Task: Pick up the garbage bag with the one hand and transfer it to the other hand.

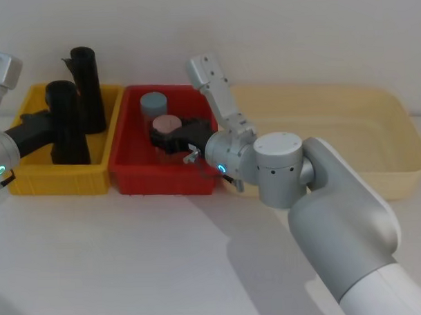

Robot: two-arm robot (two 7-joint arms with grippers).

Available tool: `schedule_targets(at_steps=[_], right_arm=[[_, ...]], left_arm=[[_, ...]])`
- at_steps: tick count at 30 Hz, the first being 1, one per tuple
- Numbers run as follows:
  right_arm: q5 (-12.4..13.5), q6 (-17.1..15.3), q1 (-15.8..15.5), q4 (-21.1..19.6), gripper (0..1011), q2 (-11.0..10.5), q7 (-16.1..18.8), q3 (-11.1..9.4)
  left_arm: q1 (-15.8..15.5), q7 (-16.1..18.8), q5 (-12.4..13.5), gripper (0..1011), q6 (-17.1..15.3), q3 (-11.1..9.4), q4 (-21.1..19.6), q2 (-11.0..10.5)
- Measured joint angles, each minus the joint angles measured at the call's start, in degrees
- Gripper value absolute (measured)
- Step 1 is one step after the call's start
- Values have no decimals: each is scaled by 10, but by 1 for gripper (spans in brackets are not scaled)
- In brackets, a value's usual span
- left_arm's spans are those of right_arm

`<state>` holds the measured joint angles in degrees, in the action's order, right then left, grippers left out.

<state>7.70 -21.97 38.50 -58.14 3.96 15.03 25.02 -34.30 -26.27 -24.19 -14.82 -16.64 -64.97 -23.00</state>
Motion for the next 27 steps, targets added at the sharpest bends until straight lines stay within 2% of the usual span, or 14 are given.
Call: schedule_targets(at_steps=[4, 9, 10, 13, 19, 27], right_arm=[[-3, 0, -11, -25, 651, -5, -6, -2], [-13, 1, -36, -86, 651, -16, -26, -8], [-13, 1, -36, -86, 651, -16, -26, -8], [-19, 2, -50, -119, 651, -21, -38, -12], [-38, 6, -82, -189, 651, -31, -76, -24], [-61, 6, -115, -251, 651, -39, -122, -39]], left_arm=[[0, 0, 0, 465, 0, 0, 0, 0], [0, 0, 0, 465, 0, 0, 0, 0], [0, 0, 0, 465, 0, 0, 0, 0], [0, 0, 0, 465, 0, 0, 0, 0], [0, 0, 0, 465, 0, 0, 0, 0], [0, 0, 0, 465, 0, 0, 0, 0]])
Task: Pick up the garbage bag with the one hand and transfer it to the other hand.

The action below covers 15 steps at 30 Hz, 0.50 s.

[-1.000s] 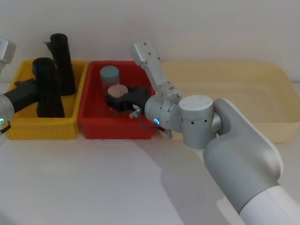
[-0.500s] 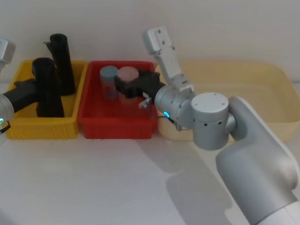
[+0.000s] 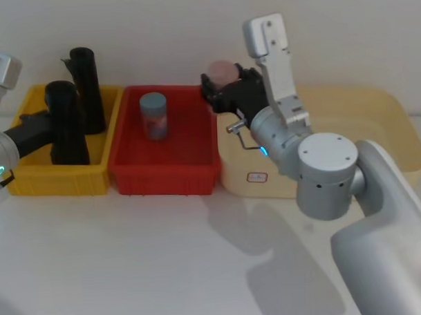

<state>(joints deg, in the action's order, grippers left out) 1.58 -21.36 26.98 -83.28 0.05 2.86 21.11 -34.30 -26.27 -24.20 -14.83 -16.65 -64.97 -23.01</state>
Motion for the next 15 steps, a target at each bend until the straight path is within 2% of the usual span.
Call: schedule_targets(at_steps=[10, 15], right_arm=[[-29, -7, -36, -60, 651, -5, -63, -28], [-37, -13, -44, -74, 651, -5, -85, -44]], left_arm=[[0, 0, 0, 465, 0, 0, 0, 0], [0, 0, 0, 465, 0, 0, 0, 0]])
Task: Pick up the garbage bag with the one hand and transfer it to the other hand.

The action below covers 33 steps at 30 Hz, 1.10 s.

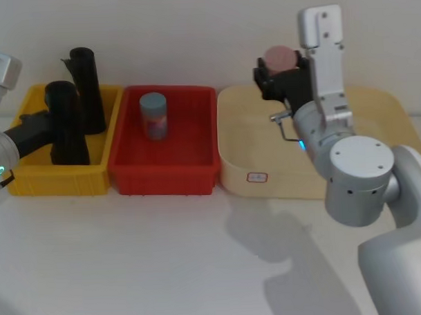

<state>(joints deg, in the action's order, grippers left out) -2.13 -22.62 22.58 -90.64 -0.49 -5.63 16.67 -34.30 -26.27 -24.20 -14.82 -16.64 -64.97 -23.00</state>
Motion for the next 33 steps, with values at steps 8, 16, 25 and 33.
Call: schedule_targets(at_steps=[8, 16, 25, 33], right_arm=[[-4, -32, 3, -2, 651, 0, -23, -35], [4, -59, 24, 27, 651, 0, -18, -56], [12, -78, 42, 57, 651, 4, -6, -68], [15, -88, 53, 74, 771, 8, -1, -74]], left_arm=[[0, 0, 0, 465, 0, 0, 0, 0], [0, 0, 0, 465, 0, 0, 0, 0], [0, 0, 0, 465, 0, 0, 0, 0], [0, 0, 0, 465, 0, 0, 0, 0]])
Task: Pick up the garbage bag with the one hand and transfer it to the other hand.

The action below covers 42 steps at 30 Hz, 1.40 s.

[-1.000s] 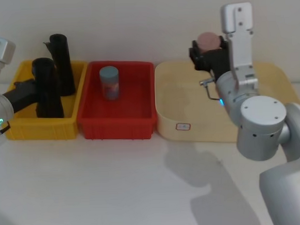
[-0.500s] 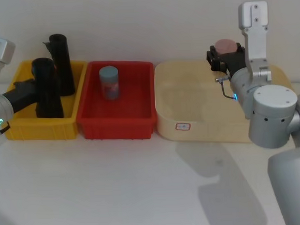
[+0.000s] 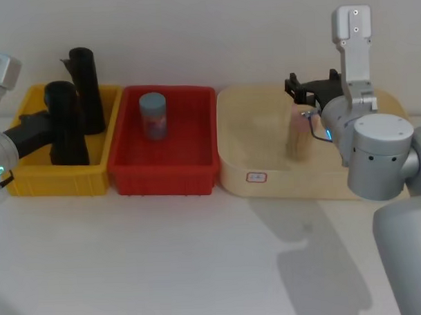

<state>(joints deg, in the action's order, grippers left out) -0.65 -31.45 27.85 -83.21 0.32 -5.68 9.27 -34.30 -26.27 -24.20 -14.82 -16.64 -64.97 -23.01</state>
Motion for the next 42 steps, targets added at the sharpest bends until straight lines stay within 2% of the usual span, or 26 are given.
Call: schedule_targets(at_steps=[1, 8, 18, 28, 30, 35, 40, 42], right_arm=[[0, -1, 1, 1, 825, 0, 0, 0], [2, -6, 5, 8, 1002, 2, 3, -3], [2, -9, 8, 13, 1000, 3, 4, -4], [3, -10, 9, 16, 1000, 3, 5, -5], [3, -10, 9, 16, 1000, 3, 5, -5], [3, -11, 10, 17, 1000, 3, 5, -5], [3, -11, 10, 17, 1000, 4, 6, -6], [3, -11, 10, 17, 1000, 4, 6, -6]], left_arm=[[0, 0, 0, 465, 0, 0, 0, 0], [0, 1, 0, 465, 0, 0, -1, -1], [0, 20, 15, 465, 9, -1, -27, -9], [-1, 33, 39, 465, 13, 1, -91, -35], [-5, 27, 41, 465, 12, 3, -109, -44], [-15, 7, 37, 465, 7, 3, -123, -53], [-29, -20, 27, 465, 0, -1, -122, -56], [-45, -42, 20, 465, -1, -9, -107, -54]])
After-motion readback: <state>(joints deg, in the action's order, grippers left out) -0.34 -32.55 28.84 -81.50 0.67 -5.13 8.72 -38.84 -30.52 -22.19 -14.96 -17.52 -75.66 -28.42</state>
